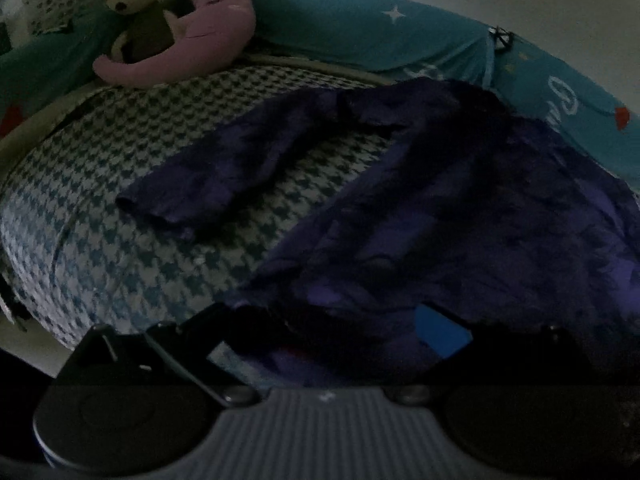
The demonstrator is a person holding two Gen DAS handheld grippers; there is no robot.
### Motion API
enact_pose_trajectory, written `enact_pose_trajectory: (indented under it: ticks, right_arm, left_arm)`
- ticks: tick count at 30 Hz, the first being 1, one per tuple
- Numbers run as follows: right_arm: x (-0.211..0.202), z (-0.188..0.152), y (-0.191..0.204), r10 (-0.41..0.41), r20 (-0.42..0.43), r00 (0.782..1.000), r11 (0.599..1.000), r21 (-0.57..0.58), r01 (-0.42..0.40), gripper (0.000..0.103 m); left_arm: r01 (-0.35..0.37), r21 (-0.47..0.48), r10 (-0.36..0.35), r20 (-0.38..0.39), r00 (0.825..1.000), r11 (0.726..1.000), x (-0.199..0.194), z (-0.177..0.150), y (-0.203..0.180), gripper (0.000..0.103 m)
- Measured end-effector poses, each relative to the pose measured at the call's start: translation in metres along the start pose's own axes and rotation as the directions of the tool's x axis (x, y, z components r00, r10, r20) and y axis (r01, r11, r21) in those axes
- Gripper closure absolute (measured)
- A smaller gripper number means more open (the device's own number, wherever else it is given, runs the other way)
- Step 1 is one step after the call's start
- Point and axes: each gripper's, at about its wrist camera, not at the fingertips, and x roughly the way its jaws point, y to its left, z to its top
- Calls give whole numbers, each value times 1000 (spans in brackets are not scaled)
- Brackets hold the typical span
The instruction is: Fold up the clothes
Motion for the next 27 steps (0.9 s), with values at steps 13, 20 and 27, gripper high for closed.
enact_pose_trajectory:
  ticks: [13, 20, 27]
  right_arm:
    - [-56, 21, -56, -242, 63, 968, 961, 155, 230, 70]
    - [-68, 19, -103, -278, 21, 960, 922, 286, 261, 68]
    - [-57, 3, -123, -256, -106, 961, 912, 304, 276, 68]
  left_arm:
    - [94, 79, -92, -21, 996, 992, 4, 0, -46, 0]
    - [122, 121, -118, -41, 992, 985, 13, -3, -65, 0]
    - [153, 180, -140, -82, 987, 972, 20, -12, -82, 0]
